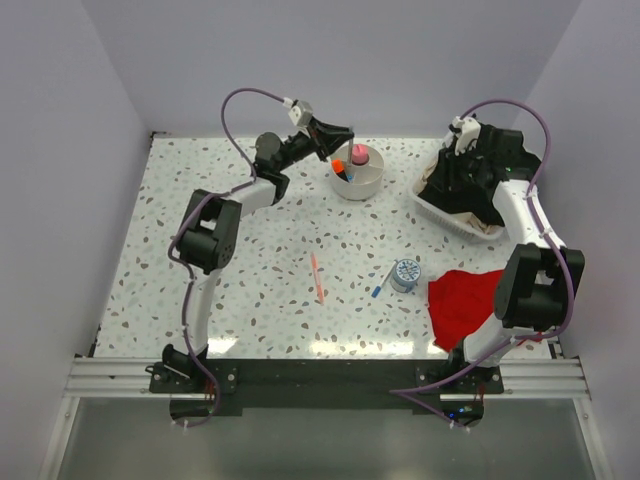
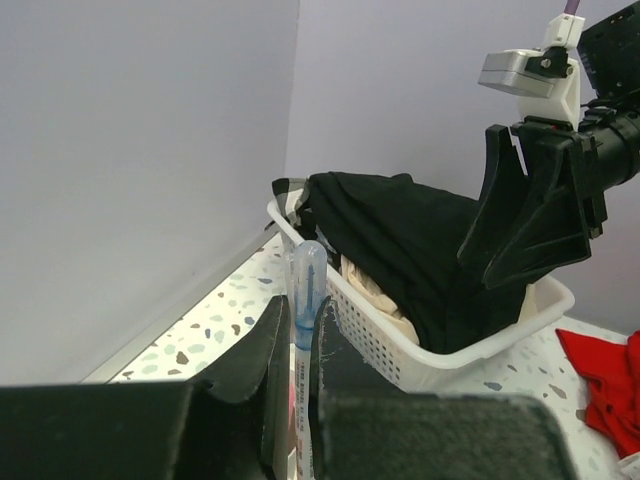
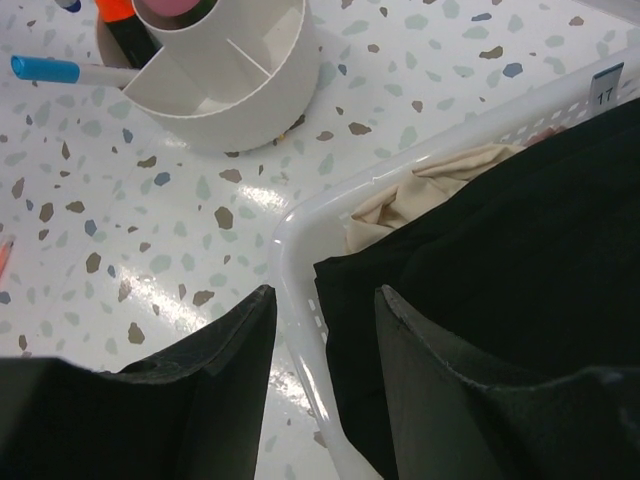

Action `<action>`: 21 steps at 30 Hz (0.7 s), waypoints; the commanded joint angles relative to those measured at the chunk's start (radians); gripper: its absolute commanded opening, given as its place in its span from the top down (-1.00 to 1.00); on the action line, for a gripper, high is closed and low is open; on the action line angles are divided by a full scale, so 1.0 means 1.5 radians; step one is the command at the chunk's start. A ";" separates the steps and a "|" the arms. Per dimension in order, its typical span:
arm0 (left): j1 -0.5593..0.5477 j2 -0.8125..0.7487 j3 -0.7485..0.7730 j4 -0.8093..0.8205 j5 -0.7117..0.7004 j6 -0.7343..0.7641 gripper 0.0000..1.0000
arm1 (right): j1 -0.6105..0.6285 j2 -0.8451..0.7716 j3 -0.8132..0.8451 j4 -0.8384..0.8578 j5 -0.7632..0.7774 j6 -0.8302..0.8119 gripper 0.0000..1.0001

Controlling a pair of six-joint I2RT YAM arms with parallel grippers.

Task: Sort the stationery into containers
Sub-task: Place the pen in the storage box.

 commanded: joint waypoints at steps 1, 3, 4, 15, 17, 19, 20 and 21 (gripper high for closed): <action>0.007 0.036 0.039 0.066 0.004 0.012 1.00 | -0.001 -0.021 0.020 -0.016 0.013 -0.012 0.04; 0.009 0.052 0.048 0.068 0.006 0.017 1.00 | -0.001 -0.019 0.020 -0.017 0.015 -0.012 0.04; 0.010 0.056 0.050 0.070 0.006 0.019 1.00 | -0.001 -0.019 0.022 -0.017 0.016 -0.012 0.04; 0.017 0.077 0.044 0.083 0.010 0.027 1.00 | 0.006 -0.011 0.031 -0.025 0.013 -0.023 0.04; 0.018 0.079 0.043 0.083 0.011 0.031 1.00 | 0.008 -0.008 0.032 -0.024 0.014 -0.024 0.04; 0.019 0.083 0.042 0.083 0.013 0.035 1.00 | 0.009 -0.006 0.034 -0.025 0.013 -0.024 0.04; 0.019 0.084 0.042 0.083 0.013 0.035 1.00 | 0.010 -0.004 0.034 -0.025 0.013 -0.024 0.04; 0.019 0.086 0.044 0.084 0.014 0.035 1.00 | 0.011 -0.003 0.035 -0.024 0.013 -0.024 0.03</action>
